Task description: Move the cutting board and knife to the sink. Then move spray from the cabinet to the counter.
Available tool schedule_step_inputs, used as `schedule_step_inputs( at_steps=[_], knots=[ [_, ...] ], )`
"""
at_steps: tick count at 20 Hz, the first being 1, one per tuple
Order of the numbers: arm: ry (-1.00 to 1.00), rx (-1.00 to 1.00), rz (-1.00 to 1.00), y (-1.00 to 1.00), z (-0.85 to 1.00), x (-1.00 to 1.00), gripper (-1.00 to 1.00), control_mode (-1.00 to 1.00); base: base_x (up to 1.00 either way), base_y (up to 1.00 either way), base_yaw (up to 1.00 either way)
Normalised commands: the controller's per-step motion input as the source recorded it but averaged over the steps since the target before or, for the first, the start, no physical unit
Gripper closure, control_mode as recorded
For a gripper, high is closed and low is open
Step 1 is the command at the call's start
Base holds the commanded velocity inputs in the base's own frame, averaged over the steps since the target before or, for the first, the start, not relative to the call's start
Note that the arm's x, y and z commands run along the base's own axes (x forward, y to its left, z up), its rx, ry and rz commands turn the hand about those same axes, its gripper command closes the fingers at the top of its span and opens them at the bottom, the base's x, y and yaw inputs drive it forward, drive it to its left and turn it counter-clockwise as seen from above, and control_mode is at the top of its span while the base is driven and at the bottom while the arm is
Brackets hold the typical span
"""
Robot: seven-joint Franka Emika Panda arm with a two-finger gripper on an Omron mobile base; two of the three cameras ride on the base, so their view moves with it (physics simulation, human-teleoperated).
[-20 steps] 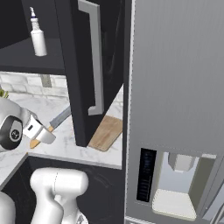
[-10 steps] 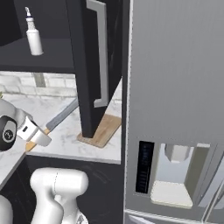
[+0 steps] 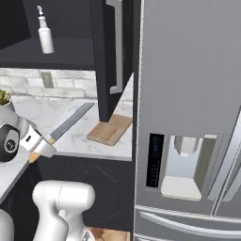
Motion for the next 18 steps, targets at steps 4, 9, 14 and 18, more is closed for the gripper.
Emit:
schedule_step_inputs(
  at_steps=[4, 9, 14, 18],
  knots=[
    [0.00, 0.00, 0.00, 0.00, 0.00, 0.00, 1.00, 1.00, -0.69, -0.17, 0.23],
    [0.00, 0.00, 0.00, 0.00, 0.00, 0.00, 1.00, 1.00, -0.42, -0.39, -0.14],
    [0.00, 0.00, 0.00, 0.00, 0.00, 0.00, 1.00, 1.00, -0.23, -0.52, -0.77],
    [0.00, 0.00, 0.00, 0.00, 0.00, 0.00, 1.00, 1.00, -0.18, -0.35, -0.88]
  ],
)
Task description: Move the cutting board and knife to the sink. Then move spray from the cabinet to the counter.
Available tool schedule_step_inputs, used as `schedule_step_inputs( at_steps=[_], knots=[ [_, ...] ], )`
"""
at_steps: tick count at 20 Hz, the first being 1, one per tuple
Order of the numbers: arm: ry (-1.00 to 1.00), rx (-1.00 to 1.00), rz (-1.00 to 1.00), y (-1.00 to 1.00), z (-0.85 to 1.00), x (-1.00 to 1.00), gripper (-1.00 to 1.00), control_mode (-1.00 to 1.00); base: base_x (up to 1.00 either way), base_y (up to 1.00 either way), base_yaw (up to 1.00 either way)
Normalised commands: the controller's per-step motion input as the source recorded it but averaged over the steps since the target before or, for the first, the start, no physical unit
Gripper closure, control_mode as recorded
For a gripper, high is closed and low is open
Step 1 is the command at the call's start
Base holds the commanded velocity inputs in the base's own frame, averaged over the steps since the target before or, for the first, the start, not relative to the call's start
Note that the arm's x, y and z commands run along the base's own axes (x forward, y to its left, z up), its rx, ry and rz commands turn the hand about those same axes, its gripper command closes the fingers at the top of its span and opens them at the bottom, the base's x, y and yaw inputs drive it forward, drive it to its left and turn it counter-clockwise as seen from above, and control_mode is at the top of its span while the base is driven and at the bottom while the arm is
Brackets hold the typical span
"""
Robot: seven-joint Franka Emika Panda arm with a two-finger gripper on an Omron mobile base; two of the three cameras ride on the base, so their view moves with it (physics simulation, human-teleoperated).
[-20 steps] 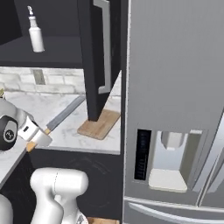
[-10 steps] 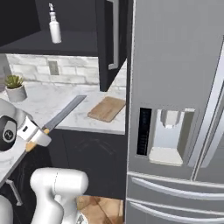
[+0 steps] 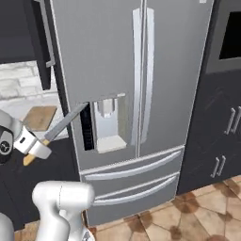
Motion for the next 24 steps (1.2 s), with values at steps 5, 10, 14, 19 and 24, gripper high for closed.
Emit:
schedule_step_inputs(
  at_steps=[5, 10, 14, 19, 24],
  knots=[
    [0.00, 0.00, 0.00, 0.00, 0.00, 0.00, 1.00, 1.00, 0.00, -0.57, -0.90],
    [0.00, 0.00, 0.00, 0.00, 0.00, 0.00, 1.00, 1.00, 0.00, -0.42, -0.99],
    [0.00, 0.00, 0.00, 0.00, 0.00, 0.00, 1.00, 1.00, 0.00, -0.37, -1.00],
    [0.00, 0.00, 0.00, 0.00, 0.00, 0.00, 1.00, 1.00, 0.00, -0.41, -0.99],
    [0.00, 0.00, 0.00, 0.00, 0.00, 0.00, 1.00, 1.00, 0.00, -0.42, -1.00]
  ],
)
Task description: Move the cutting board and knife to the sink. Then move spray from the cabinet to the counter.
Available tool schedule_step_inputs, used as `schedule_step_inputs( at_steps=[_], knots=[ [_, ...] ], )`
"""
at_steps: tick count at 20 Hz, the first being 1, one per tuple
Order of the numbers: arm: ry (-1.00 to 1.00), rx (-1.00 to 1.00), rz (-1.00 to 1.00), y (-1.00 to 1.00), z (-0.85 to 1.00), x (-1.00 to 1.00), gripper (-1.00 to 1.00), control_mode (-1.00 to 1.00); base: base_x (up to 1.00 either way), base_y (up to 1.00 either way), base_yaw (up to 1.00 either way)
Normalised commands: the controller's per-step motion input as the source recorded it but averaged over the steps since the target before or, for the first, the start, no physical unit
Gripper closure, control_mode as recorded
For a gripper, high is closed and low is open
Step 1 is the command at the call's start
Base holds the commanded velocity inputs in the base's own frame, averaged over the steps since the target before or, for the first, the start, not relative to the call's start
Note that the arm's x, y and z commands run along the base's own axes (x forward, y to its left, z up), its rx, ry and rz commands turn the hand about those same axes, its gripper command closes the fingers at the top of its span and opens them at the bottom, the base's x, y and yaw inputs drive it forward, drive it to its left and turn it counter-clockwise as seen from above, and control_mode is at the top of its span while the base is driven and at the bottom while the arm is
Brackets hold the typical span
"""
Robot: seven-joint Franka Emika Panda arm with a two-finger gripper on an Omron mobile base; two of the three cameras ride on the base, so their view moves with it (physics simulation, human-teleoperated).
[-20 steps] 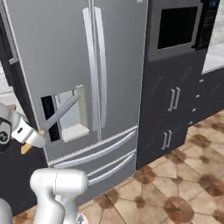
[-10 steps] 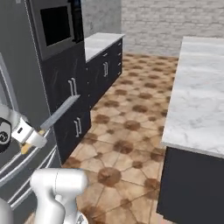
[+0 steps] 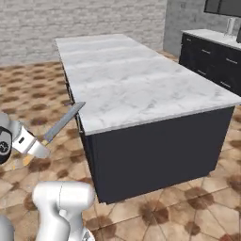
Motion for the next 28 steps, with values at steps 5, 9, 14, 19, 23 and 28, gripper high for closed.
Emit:
schedule_step_inputs(
  at_steps=[5, 9, 14, 19, 23, 28],
  knots=[
    [0.00, 0.00, 0.00, 0.00, 0.00, 0.00, 1.00, 1.00, 0.04, -0.56, -0.96],
    [0.00, 0.00, 0.00, 0.00, 0.00, 0.00, 1.00, 1.00, 0.89, -0.15, -0.63],
    [0.00, 0.00, 0.00, 0.00, 0.00, 0.00, 1.00, 1.00, 1.00, -0.12, -0.18],
    [0.00, 0.00, 0.00, 0.00, 0.00, 0.00, 1.00, 1.00, 1.00, -0.29, -0.04],
    [0.00, 0.00, 0.00, 0.00, 0.00, 0.00, 1.00, 1.00, 1.00, -0.80, -0.18],
    [0.00, 0.00, 0.00, 0.00, 0.00, 0.00, 1.00, 1.00, 1.00, -0.48, -0.20]
  ],
)
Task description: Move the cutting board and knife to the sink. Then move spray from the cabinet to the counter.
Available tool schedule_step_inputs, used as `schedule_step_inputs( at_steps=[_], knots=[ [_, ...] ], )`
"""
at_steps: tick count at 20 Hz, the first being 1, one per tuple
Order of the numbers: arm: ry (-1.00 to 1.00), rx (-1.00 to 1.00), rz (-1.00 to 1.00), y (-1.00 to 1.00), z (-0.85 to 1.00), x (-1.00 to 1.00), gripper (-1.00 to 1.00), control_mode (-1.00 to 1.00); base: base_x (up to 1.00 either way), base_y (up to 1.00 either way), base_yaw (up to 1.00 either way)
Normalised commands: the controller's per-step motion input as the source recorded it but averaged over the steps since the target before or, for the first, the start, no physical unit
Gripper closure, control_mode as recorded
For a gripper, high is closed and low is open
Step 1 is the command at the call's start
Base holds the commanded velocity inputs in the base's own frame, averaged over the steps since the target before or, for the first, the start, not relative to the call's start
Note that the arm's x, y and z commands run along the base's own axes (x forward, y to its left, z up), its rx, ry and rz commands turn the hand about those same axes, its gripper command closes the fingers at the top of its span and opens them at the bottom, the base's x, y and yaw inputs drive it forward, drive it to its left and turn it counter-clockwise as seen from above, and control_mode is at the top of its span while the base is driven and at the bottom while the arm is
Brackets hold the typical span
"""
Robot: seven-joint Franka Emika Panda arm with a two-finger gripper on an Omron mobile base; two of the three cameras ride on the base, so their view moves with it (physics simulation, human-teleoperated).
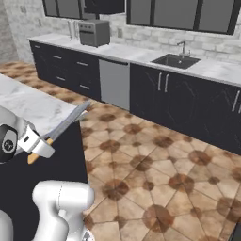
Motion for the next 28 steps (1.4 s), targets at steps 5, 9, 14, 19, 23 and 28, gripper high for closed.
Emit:
schedule_step_inputs(
  at_steps=[5, 9, 14, 19, 23, 28],
  knots=[
    [0.00, 0.00, 0.00, 0.00, 0.00, 0.00, 1.00, 1.00, 1.00, -0.18, -0.18],
    [0.00, 0.00, 0.00, 0.00, 0.00, 0.00, 1.00, 1.00, 1.00, -0.01, -0.09],
    [0.00, 0.00, 0.00, 0.00, 0.00, 0.00, 1.00, 1.00, 1.00, 0.00, -0.13],
    [0.00, 0.00, 0.00, 0.00, 0.00, 0.00, 1.00, 1.00, 1.00, 0.00, -0.22],
    [0.00, 0.00, 0.00, 0.00, 0.00, 0.00, 1.00, 1.00, 1.00, 0.01, -0.21],
    [0.00, 0.00, 0.00, 0.00, 0.00, 0.00, 1.00, 1.00, 1.00, 0.17, -0.23]
  ],
)
